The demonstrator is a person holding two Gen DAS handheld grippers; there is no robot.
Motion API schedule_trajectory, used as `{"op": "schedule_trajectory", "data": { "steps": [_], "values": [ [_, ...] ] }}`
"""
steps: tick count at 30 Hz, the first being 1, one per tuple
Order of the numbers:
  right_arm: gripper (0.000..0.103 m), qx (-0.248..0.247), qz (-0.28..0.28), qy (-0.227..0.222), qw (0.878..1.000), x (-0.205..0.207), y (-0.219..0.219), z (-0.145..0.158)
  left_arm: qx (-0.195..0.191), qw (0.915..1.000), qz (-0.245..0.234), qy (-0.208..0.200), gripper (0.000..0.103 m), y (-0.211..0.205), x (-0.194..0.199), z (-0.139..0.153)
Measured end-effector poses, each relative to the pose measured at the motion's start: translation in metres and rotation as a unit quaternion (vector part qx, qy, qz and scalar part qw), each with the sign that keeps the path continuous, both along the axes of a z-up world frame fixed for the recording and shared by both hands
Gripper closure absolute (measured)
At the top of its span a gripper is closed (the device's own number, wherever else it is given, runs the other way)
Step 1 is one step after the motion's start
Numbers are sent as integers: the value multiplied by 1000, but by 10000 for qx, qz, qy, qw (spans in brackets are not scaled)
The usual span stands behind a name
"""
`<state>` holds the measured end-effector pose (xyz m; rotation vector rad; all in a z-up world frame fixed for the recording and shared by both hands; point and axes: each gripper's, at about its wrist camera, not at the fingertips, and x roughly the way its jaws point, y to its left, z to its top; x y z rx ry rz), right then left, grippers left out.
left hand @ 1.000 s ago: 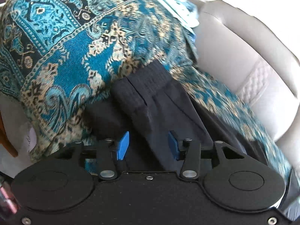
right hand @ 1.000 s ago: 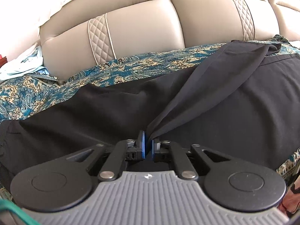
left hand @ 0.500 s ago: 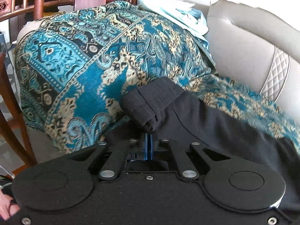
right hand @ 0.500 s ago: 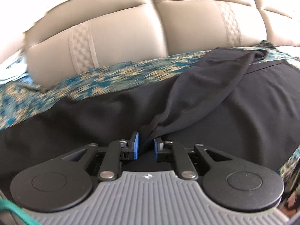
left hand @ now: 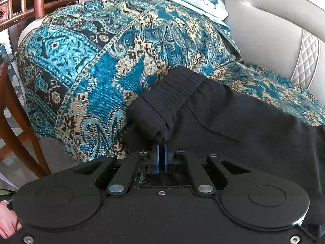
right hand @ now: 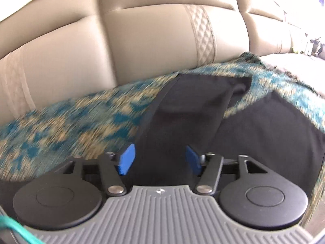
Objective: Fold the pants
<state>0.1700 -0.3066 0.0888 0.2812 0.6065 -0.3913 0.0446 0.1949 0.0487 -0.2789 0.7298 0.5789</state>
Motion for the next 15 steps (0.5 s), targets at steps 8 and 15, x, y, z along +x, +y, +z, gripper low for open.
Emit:
{"op": "schedule_trajectory", "data": {
  "steps": [8,15],
  "values": [
    [23,19,-344,1121,9931,155,-77,-2,49,9999,52,119,96,-1,5,-2],
    [42,-157,-294,1602,9865,222,-97,-22,-4,9997,144,200,96,4,11,-2]
  ]
}}
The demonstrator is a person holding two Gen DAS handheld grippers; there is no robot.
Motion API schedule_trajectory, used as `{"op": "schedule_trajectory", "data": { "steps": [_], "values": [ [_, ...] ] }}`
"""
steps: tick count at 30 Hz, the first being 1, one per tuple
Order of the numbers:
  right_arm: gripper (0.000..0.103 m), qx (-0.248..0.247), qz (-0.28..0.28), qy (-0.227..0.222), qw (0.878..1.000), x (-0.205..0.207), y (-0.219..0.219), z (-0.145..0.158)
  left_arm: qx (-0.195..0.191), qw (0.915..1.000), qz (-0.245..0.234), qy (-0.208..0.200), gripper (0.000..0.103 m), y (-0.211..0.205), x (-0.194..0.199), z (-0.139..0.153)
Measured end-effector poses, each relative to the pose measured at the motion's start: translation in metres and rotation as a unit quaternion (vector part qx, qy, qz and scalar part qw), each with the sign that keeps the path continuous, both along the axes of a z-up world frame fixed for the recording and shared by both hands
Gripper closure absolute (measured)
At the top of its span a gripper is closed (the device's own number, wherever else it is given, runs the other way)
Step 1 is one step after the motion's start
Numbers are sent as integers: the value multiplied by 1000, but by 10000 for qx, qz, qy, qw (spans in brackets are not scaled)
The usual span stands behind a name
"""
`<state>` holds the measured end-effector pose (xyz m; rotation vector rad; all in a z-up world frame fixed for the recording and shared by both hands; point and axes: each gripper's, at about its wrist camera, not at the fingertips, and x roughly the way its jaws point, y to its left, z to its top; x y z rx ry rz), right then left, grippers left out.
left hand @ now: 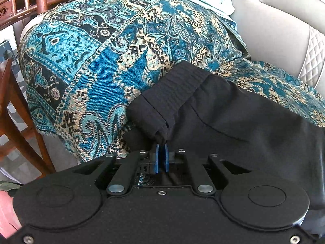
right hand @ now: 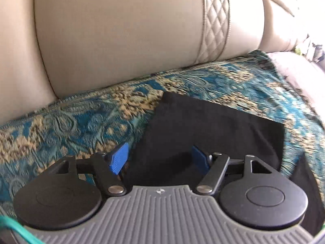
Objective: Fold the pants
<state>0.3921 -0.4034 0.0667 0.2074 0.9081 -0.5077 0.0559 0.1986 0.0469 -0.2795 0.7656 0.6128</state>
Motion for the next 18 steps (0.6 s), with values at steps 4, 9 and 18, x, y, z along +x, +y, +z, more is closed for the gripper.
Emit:
{"op": "schedule_trajectory", "data": {
  "steps": [4,9,18],
  "values": [
    [98,51,-192,-72,9998,-4,-9,8,74,10000,-23,38,96,0,3,-1],
    [99,-72,-146,-457,9988,-43,-28,26,15,10000,-52,44,96,4,4,-1],
    [100,711,-864,-1428,9834,-190,-125,50,-384,9993,29,14,95,11,3,1]
  ]
}}
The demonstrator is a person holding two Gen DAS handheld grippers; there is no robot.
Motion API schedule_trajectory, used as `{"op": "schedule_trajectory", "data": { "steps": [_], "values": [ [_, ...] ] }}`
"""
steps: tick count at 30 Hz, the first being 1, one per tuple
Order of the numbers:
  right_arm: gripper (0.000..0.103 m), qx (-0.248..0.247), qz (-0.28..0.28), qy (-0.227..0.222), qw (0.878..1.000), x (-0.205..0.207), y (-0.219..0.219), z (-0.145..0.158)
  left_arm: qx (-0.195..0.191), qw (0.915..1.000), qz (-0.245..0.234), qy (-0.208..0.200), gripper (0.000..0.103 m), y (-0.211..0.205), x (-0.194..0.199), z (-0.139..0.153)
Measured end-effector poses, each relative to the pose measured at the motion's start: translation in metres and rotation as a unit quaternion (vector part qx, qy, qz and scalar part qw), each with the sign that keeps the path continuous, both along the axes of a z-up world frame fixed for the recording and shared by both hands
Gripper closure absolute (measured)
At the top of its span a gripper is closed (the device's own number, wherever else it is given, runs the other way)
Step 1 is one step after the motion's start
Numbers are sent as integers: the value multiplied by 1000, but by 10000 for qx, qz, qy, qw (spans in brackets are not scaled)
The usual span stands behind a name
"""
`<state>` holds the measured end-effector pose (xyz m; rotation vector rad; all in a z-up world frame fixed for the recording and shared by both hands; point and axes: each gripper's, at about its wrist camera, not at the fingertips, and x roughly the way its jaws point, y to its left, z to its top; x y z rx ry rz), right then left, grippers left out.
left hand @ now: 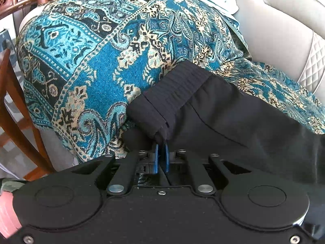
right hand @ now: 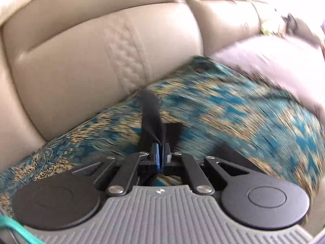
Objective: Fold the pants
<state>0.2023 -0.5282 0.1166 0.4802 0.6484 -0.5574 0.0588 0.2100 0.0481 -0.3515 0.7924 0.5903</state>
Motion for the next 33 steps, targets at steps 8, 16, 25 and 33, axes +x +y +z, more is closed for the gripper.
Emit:
{"op": "schedule_trajectory", "data": {
  "steps": [8,16,25,33],
  "values": [
    [101,163,-899,116,9958,-113,-44,-56,89,9996,-88,238,95,-1,7,3],
    [84,952,-796,-1021,9870,-161,-61,-91,359,9984,-134,414,95,-11,11,2],
    [51,1279,-1087,-1122,9794,-177,-79,-98,531,9973,-208,471,95,-15,11,0],
    [41,1278,-925,-969,9827,-158,-80,-108,608,9968,-264,449,95,-17,10,-1]
  ]
}}
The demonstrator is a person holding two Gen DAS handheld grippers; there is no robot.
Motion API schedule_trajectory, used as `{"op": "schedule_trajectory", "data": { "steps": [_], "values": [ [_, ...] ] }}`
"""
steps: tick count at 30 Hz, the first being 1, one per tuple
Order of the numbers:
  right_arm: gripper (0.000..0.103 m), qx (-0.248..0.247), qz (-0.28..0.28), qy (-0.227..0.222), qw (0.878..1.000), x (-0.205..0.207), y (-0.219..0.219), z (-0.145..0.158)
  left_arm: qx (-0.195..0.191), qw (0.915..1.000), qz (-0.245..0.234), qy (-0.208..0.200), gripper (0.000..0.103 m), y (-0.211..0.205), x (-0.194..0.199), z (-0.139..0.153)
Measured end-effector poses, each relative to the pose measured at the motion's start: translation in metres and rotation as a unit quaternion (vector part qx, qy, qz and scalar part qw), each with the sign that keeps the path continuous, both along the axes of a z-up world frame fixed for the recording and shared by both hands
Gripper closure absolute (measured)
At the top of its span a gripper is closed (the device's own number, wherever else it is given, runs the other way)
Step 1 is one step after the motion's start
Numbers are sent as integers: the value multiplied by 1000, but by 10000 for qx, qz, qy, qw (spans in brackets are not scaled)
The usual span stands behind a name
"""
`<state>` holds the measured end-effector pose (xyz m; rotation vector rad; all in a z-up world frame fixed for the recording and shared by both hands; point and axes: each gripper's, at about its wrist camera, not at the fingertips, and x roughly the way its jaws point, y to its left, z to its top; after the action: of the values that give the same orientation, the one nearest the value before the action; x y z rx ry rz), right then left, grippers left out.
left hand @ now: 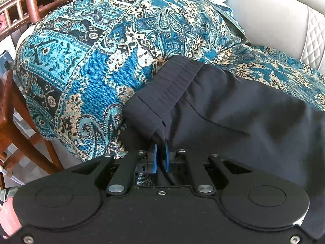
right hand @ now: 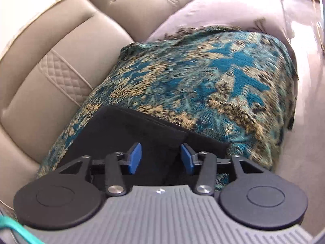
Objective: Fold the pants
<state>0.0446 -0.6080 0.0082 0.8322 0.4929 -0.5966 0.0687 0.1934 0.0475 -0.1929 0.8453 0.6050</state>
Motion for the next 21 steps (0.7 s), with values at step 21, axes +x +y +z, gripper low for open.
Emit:
{"op": "schedule_trajectory", "data": {
  "steps": [21],
  "values": [
    [101,-353,-834,751,9931,-34,10,2,-24,9998,-181,40,94,-3,-4,2]
  ]
}}
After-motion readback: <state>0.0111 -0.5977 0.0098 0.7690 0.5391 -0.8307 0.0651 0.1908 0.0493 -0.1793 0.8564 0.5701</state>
